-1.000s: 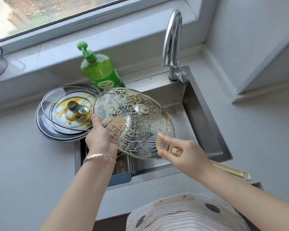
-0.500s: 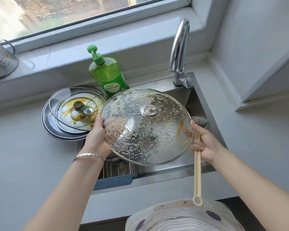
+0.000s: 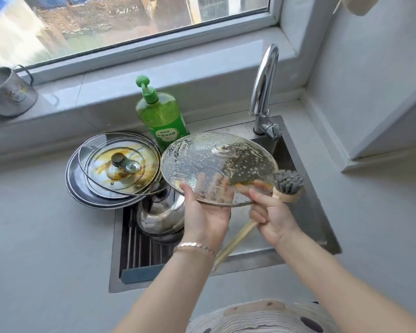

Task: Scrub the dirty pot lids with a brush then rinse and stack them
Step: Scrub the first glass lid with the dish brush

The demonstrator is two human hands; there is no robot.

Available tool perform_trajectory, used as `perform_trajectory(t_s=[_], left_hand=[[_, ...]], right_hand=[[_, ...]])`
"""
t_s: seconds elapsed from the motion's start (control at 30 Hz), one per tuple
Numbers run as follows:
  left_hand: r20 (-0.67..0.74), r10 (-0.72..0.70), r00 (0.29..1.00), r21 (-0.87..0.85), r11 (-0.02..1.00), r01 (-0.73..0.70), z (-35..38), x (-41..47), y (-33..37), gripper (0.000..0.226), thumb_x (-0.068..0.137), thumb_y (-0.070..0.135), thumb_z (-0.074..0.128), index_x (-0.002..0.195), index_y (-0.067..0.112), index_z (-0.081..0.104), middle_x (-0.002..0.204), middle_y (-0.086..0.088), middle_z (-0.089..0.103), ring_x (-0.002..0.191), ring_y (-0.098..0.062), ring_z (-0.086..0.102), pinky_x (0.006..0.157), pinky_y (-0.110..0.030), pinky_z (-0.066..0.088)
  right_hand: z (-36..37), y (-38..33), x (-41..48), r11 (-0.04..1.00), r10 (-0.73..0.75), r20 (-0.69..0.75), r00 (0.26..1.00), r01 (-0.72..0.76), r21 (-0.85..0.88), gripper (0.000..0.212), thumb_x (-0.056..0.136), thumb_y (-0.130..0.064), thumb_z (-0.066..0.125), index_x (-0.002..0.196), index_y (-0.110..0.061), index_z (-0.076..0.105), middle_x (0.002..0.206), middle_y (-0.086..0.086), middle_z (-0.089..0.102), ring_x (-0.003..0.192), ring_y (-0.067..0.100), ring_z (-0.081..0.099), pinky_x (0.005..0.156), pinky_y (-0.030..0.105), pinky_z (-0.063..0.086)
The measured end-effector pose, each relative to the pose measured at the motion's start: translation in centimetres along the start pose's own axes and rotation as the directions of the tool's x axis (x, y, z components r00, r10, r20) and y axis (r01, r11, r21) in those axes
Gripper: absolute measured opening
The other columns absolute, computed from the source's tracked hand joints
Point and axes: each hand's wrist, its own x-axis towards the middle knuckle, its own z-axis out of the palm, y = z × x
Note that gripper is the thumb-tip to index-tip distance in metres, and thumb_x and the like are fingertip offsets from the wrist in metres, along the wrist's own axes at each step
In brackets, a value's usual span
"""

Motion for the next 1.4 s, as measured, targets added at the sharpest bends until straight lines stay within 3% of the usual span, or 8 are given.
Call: perform_trajectory(t_s=[0.27,0.4,0.53,0.7,0.83,0.93,1.07,1.4], left_hand=[[-0.120,0.031,0.992,0.061,0.998,-0.024,1.2,2.4,0.1,0.066,0.096,0.055,0.026,0.134,0.005,0.045,0.137,-0.013,0.052,0.123,-0.028,0.053,0.101,-0.038,0.044],[-0.147,0.056,0.988,0.080,0.996,-0.045,1.7,2.6,0.7,0.066,0.097,0.052,0.026,0.135,0.000,0.043,0.137,-0.018,0.051,0.125,-0.028,0.051,0.089,-0.036,0.045],[-0.111,0.109,0.988,0.185,0.979,-0.087,0.6,2.3,1.8,0.066,0.098,0.051,0.025,0.132,-0.001,0.045,0.131,-0.018,0.055,0.120,-0.029,0.055,0.088,-0.038,0.044],[-0.038,0.188,0.981,0.259,0.950,-0.172,-0.1,2.3,2.6,0.059,0.098,0.049,0.030,0.112,-0.003,0.053,0.099,-0.018,0.066,0.089,-0.026,0.065,0.083,-0.040,0.053],[-0.002,0.246,0.969,0.407,0.885,-0.224,-0.1,1.8,1.6,0.054,0.098,0.048,0.030,0.098,0.002,0.057,0.086,-0.013,0.071,0.075,-0.021,0.070,0.071,-0.035,0.058],[-0.012,0.298,0.954,0.508,0.824,-0.251,-0.4,1.6,1.5,0.052,0.098,0.048,0.032,0.091,0.006,0.061,0.070,-0.006,0.073,0.071,-0.021,0.069,0.070,-0.035,0.057],[-0.010,0.267,0.964,0.457,0.858,-0.233,-0.9,1.4,2.0,0.053,0.097,0.046,0.034,0.096,0.000,0.059,0.075,-0.013,0.073,0.070,-0.022,0.072,0.060,-0.030,0.059],[0.003,0.320,0.947,0.563,0.782,-0.267,-1.0,0.6,2.1,0.048,0.098,0.044,0.036,0.088,0.004,0.061,0.071,-0.007,0.072,0.066,-0.015,0.070,0.061,-0.026,0.059]], right_hand=[[-1.4,0.5,-0.6,0.998,-0.008,-0.049,0.999,0.005,-0.061,0.025,0.090,0.007,0.048,0.092,-0.018,0.047,0.084,0.014,0.073,0.028,0.001,0.020,0.030,0.012,0.021],[-2.4,-0.5,-0.9,0.935,-0.009,-0.089,0.996,-0.023,-0.353,0.016,0.086,-0.012,0.063,0.100,-0.009,0.055,0.061,0.002,0.064,0.029,0.001,0.020,0.031,0.013,0.017],[-3.8,-2.9,-2.0,0.646,-0.185,-0.216,0.959,-0.047,-0.762,0.058,0.073,-0.054,0.069,0.102,-0.007,0.054,0.069,-0.005,0.047,0.052,0.005,0.038,0.050,0.020,0.030],[-2.4,-5.1,-2.1,0.149,-0.401,-0.074,0.913,-0.014,-0.989,0.051,0.096,-0.050,0.035,0.142,-0.029,0.035,0.130,-0.001,0.056,0.118,0.024,0.051,0.087,0.031,0.037],[1.0,-2.9,-2.5,-0.134,-0.334,0.132,0.933,0.091,-0.987,0.050,0.093,-0.050,0.044,0.141,-0.039,0.036,0.088,-0.005,0.066,0.092,0.022,0.058,0.068,0.026,0.040],[2.5,-0.9,-3.5,-0.058,-0.240,0.302,0.922,0.297,-0.953,0.050,0.084,-0.046,0.061,0.132,-0.043,0.047,0.062,-0.011,0.053,0.070,0.014,0.051,0.068,0.027,0.042],[0.3,-3.5,-1.1,0.207,-0.342,0.077,0.936,0.155,-0.966,0.040,0.084,-0.042,0.063,0.123,-0.036,0.058,0.082,-0.004,0.067,0.075,0.014,0.057,0.072,0.032,0.047],[0.5,-1.2,-1.0,0.208,-0.323,0.129,0.938,0.203,-0.957,0.049,0.081,-0.043,0.066,0.128,-0.036,0.056,0.063,-0.015,0.050,0.064,0.006,0.049,0.065,0.026,0.043]])
